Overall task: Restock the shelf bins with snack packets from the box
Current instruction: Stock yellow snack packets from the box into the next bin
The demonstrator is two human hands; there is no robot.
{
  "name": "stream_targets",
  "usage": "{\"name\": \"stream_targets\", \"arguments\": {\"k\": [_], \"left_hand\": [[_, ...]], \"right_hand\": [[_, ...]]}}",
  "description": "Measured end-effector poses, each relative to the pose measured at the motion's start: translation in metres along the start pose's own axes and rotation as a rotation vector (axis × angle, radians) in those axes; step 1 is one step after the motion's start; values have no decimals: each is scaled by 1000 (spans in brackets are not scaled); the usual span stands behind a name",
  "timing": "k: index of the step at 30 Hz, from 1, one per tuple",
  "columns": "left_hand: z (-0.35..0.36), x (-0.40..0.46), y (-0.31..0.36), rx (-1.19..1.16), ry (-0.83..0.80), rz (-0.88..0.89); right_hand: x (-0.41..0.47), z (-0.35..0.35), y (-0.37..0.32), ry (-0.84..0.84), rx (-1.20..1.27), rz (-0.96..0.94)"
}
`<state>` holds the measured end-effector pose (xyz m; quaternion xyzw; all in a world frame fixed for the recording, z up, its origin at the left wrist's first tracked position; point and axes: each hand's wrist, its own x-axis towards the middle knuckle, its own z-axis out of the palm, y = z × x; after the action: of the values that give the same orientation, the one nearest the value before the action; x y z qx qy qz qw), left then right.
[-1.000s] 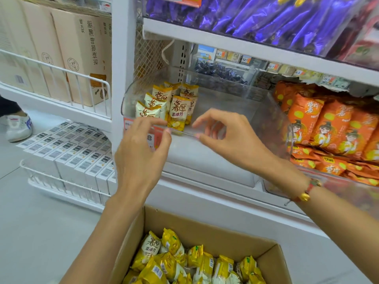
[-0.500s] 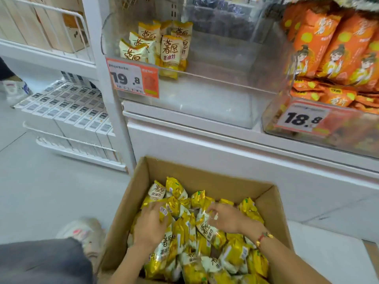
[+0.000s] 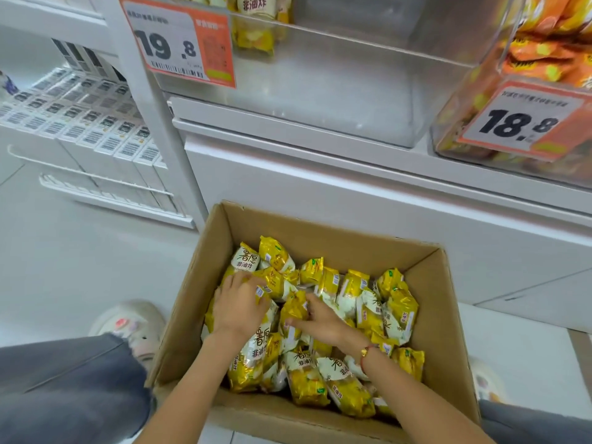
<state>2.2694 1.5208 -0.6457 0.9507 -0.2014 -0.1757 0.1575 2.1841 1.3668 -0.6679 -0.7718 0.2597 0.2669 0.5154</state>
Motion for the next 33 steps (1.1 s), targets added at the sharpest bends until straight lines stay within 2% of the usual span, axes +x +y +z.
{"name": "stream_targets", "arguments": {"k": [3,5,7,9,10,12,13,16,18,19,21,23,25,27,29,33], "left_hand": [[-4,5,14,-172,43,77],[-8,10,26,-386,-96,48],[-16,11,39,-637,-334,-13],[-21,8,51,-727,-499,26],[-22,6,56,-749,-517,74],[-26,2,61,-841,-454,150],[-26,2,60,-866,-367,176],[-26,5,48,-832,-133,162],[-27,6,36,-862,-112,94],[-29,6,32,-896,-125,61],[-36,6,28,-950,-134,24],[-38,6,26,-1022,-194,-38],[-37,8,24,-1083,-253,-78],[-34,8,26,-1086,-276,-91],[-37,6,30,-1105,-297,-77],[-38,6,28,-1125,-298,-96]], "right_hand": [[-26,-31,-4,-3,269,41],[-43,-52,-7,-24,429,59],[-53,-70,-11,-58,604,33],[-55,-78,-16,-29,702,-33],[-53,-80,-19,15,706,-61],[-52,-81,-31,82,694,-90],[-51,-81,-35,85,698,-104],[-45,-79,-38,5,715,-138],[-37,-74,-28,75,588,-81],[-30,-72,-19,164,400,-29],[-16,-67,3,271,-197,66],[-8,-55,20,186,-732,119],[-5,-39,29,148,-1001,125],[0,-28,34,206,-1105,106],[5,-23,35,261,-1105,70],[1,-37,28,332,-780,24]]}}
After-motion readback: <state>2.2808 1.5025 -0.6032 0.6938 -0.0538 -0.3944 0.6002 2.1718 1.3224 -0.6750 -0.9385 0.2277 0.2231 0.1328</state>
